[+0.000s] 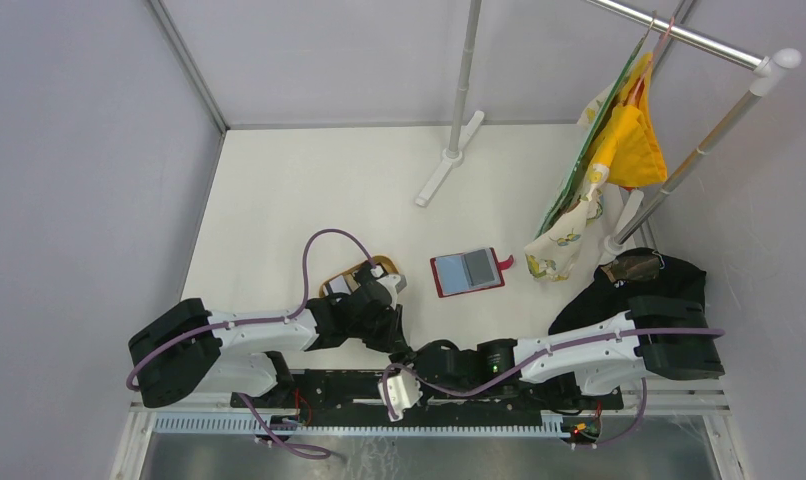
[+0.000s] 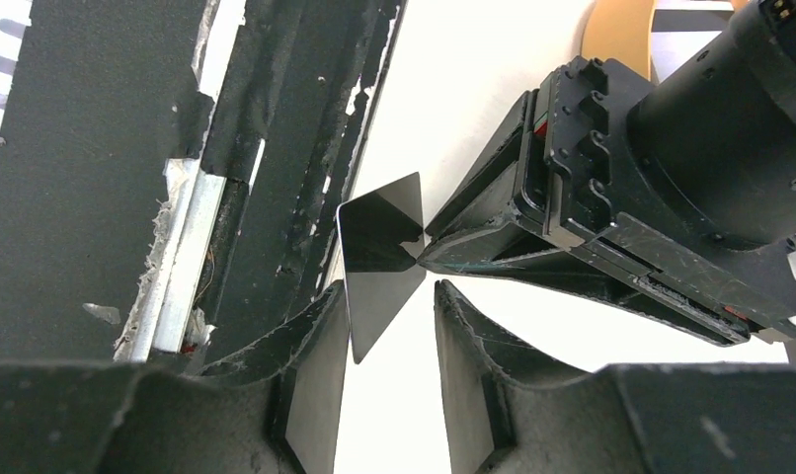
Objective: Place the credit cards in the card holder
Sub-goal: Pick up the credit card at the corner of the board.
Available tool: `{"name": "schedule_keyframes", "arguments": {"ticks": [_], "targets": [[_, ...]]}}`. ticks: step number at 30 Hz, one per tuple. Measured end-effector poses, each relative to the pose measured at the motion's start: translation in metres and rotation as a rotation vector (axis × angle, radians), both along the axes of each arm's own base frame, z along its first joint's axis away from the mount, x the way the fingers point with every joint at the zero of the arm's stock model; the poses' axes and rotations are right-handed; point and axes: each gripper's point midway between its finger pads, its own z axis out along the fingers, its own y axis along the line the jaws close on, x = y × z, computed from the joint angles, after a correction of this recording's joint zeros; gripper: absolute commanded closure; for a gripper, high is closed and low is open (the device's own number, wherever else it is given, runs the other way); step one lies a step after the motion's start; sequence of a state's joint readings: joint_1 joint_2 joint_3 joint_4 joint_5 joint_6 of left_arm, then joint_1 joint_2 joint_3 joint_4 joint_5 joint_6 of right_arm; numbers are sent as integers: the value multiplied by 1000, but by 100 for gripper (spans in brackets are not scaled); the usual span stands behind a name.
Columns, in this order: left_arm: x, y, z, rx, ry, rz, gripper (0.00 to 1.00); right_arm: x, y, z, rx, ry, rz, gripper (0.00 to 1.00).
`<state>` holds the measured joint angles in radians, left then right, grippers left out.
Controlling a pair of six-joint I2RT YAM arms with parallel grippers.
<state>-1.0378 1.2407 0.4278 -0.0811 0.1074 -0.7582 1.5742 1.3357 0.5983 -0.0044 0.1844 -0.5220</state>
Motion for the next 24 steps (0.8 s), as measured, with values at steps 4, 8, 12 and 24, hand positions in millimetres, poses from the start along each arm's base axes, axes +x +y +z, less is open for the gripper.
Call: {"name": "schedule_keyframes", "arguments": {"ticks": [4, 8, 12, 24], "targets": [[0, 0, 0, 1, 1, 0, 74, 2, 2, 2, 9, -5, -1, 62], [0, 0, 0, 1, 1, 0, 74, 5, 2, 3, 13, -9, -11, 69], [0, 0, 0, 0, 1, 0, 73, 8, 2, 1, 10, -12, -14, 91], [9, 12, 20, 6, -61, 49, 40, 0, -1, 1, -39, 96, 133, 100]]}}
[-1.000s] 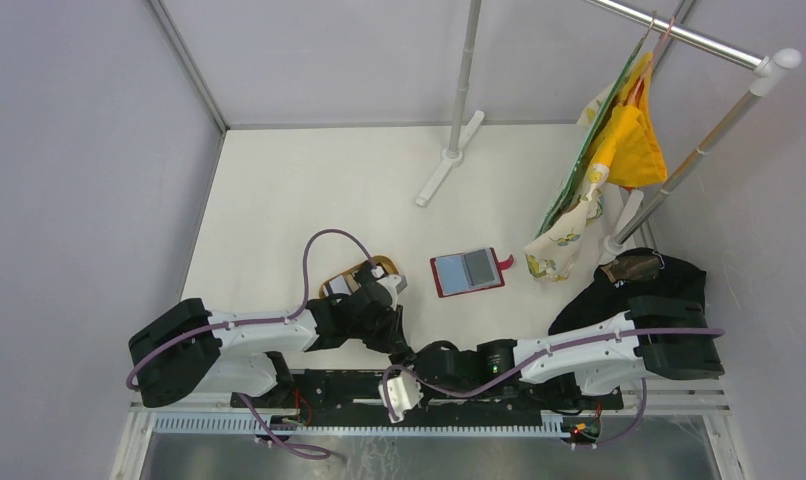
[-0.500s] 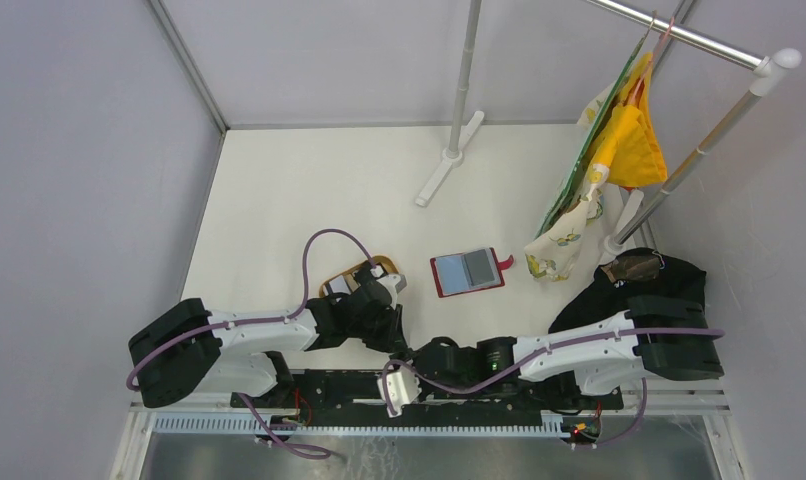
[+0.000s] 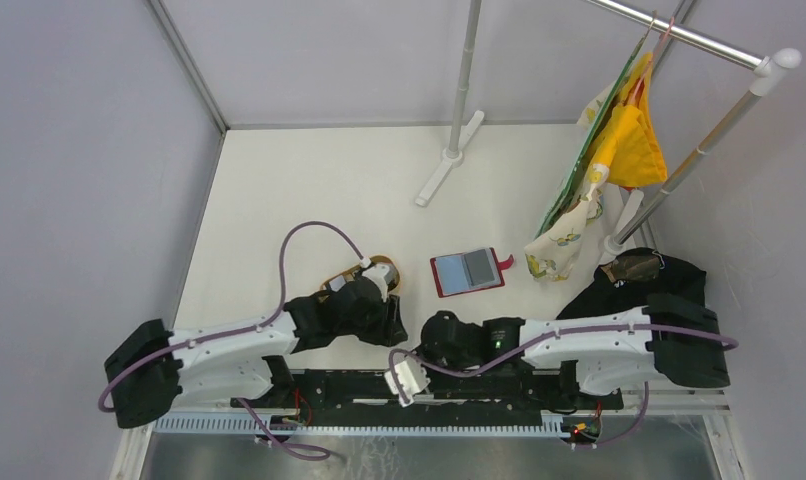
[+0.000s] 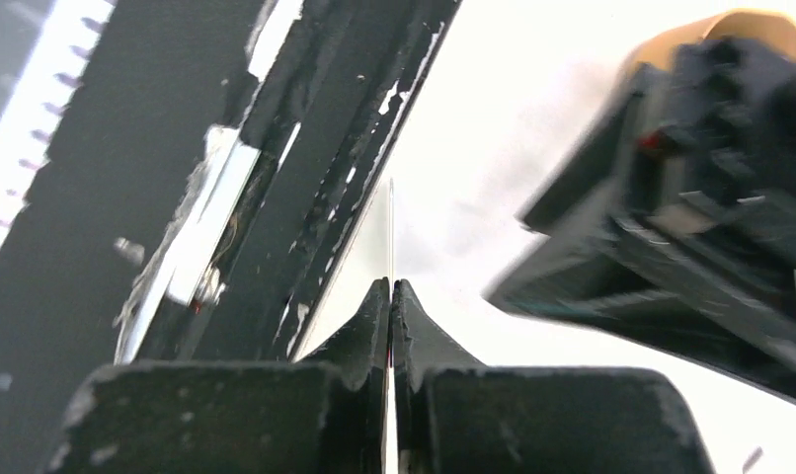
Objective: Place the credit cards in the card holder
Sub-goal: Pick up the credit card at the corner of the board.
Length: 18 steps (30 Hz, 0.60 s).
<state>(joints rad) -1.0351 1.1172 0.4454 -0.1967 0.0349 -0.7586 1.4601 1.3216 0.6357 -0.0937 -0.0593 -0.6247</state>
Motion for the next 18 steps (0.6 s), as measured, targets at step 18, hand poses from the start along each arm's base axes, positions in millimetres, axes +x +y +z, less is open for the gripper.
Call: {"name": "schedule_keyframes", "arguments": {"ticks": [18], "targets": [[46, -36, 146, -337, -515, -136, 8, 84, -81, 68, 91, 277, -31, 100]]}}
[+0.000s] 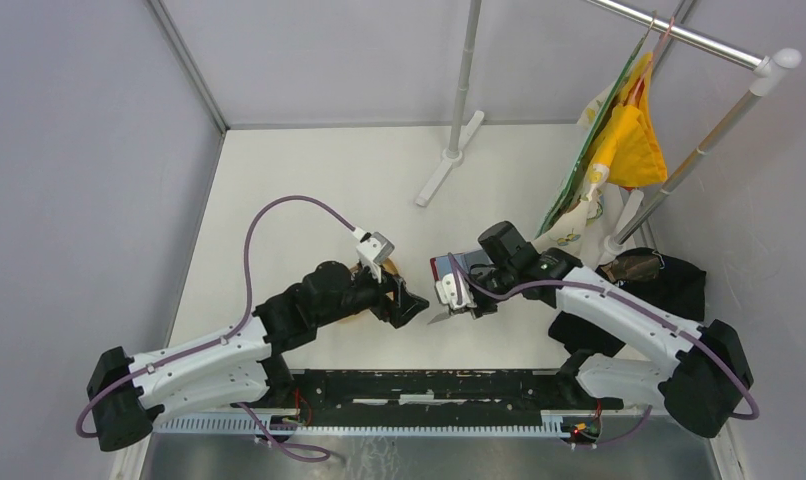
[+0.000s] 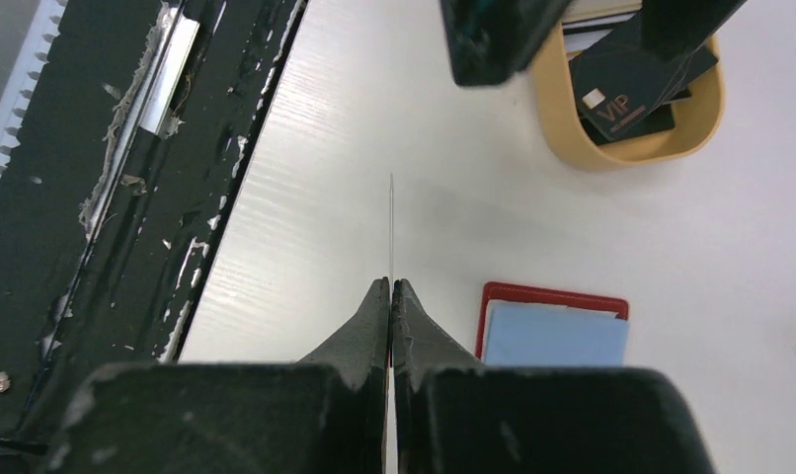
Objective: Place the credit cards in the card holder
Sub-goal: Pick up the credit card at the corner of the board, then insert the credit card into the card holder.
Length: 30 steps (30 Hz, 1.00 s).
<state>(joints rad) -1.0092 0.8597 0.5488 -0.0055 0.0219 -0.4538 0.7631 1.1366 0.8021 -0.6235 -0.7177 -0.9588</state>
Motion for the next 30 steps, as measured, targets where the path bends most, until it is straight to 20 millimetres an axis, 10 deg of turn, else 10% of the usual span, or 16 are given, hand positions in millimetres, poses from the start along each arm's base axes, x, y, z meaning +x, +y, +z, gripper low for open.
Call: {"name": "schedule_keyframes", "arguments": {"ticks": [10, 22, 30], "targets": [[-13, -13, 5, -13, -144, -177, 10, 14, -11, -10, -58, 196, -72, 100], [-15, -29, -50, 100, -68, -264, 37, 19, -6, -15, -159, 440, 25, 100], [-11, -41, -46, 59, -92, -278, 47, 10, -9, -13, -166, 485, 29, 100]]}}
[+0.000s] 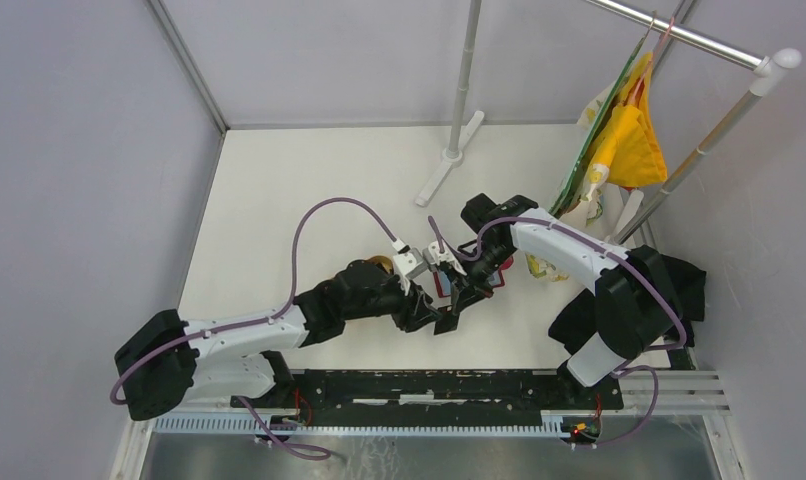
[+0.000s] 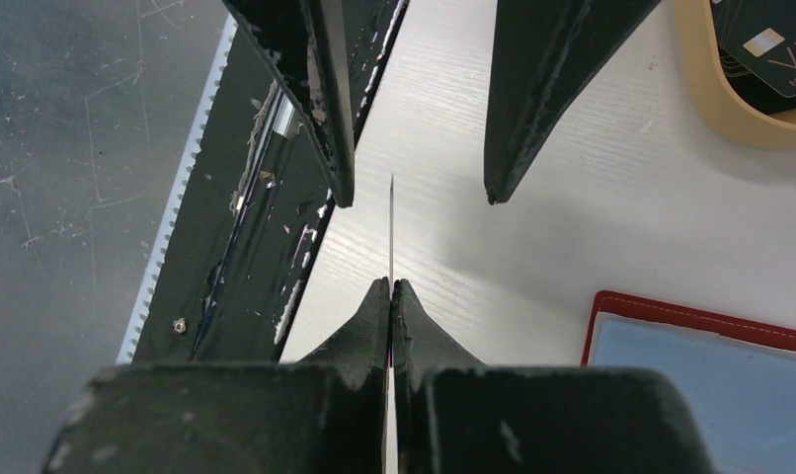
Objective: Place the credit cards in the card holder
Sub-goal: Insert the credit card into the card holder.
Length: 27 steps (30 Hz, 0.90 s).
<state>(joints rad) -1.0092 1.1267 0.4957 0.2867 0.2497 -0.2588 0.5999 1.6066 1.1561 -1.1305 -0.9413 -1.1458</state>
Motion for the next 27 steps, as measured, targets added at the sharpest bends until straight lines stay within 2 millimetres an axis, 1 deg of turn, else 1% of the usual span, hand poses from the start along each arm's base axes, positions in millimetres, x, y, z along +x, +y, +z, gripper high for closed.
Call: {"name": "schedule_keyframes", "arguments": {"ticks": [6, 8, 13, 18, 19, 20, 21, 22, 23, 27], "targets": [[-3, -8, -5, -14, 9, -40, 56, -2, 0, 1, 0, 14, -1, 100], [-4, -9, -6, -19, 8, -46, 62, -3, 0, 1, 0, 16, -2, 100], [-5, -13, -5, -34, 8, -63, 68, -2, 0, 3, 7, 23, -9, 99], [-6, -17, -4, -52, 21, -78, 69, -1, 0, 3, 10, 29, -16, 98], [-6, -18, -4, -55, 23, -78, 70, -1, 0, 3, 9, 31, -19, 97], [-6, -19, -4, -58, 27, -78, 73, -1, -1, 3, 8, 33, -21, 97], [-6, -19, -4, -61, 28, -79, 81, -1, -1, 3, 8, 34, -23, 95], [-6, -20, -4, -65, 30, -80, 93, -1, -1, 3, 8, 36, -24, 93], [-6, -21, -4, -69, 33, -79, 97, -1, -1, 3, 8, 38, -27, 89], [-6, -22, -4, -76, 43, -82, 98, -2, -2, 4, 7, 43, -36, 65]]}}
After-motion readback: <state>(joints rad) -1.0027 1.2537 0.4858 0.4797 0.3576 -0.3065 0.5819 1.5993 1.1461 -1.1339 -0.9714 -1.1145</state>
